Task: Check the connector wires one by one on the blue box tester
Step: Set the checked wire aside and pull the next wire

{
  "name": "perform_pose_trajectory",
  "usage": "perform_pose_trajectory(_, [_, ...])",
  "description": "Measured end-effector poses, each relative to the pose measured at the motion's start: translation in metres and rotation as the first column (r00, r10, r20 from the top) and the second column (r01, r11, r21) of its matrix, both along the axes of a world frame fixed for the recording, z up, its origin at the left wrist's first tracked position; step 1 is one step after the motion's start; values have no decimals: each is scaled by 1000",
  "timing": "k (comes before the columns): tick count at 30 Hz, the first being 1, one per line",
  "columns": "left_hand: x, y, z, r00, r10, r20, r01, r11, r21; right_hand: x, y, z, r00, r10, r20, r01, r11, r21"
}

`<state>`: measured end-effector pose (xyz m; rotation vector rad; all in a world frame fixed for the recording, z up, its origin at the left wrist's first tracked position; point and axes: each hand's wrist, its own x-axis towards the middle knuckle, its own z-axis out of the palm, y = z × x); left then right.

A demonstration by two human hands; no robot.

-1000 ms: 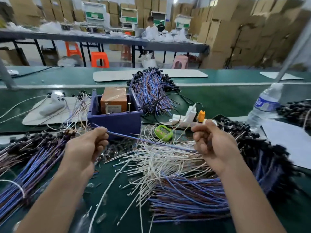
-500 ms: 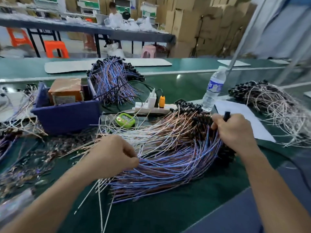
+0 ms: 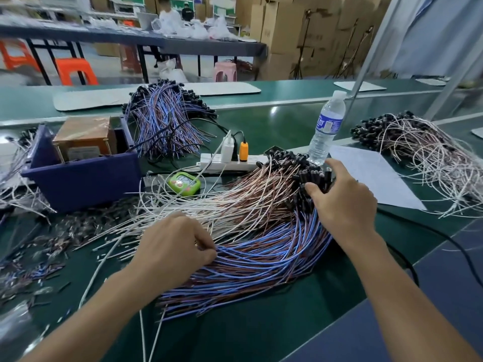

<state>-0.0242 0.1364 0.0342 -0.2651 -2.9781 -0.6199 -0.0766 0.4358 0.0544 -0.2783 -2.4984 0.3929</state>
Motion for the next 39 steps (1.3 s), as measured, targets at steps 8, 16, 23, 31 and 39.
perform_pose_trajectory(8, [-1, -13, 1, 998, -2, 68, -16, 966, 259, 22, -39, 7, 989, 49, -137, -48, 999, 14])
perform_pose_trajectory(16, [3, -46, 2, 975, 224, 4, -201, 866, 458, 20, -206, -17, 761, 649, 19, -622, 738, -263])
perform_pose_trajectory(23, [40, -152, 2, 809, 582, -84, -478, 734, 482, 26, -327, -25, 565, 824, -34, -741, 489, -460])
perform_pose_trajectory(31, [56, -246, -12, 474, 831, -292, -755, 554, 350, 37, -428, -32, 337, 910, 243, -736, 415, -535])
perform_pose_trajectory(39, [54, -262, -35, 497, 779, -383, -767, 600, 227, 18, -464, -44, 270, 831, 486, -824, 461, -329])
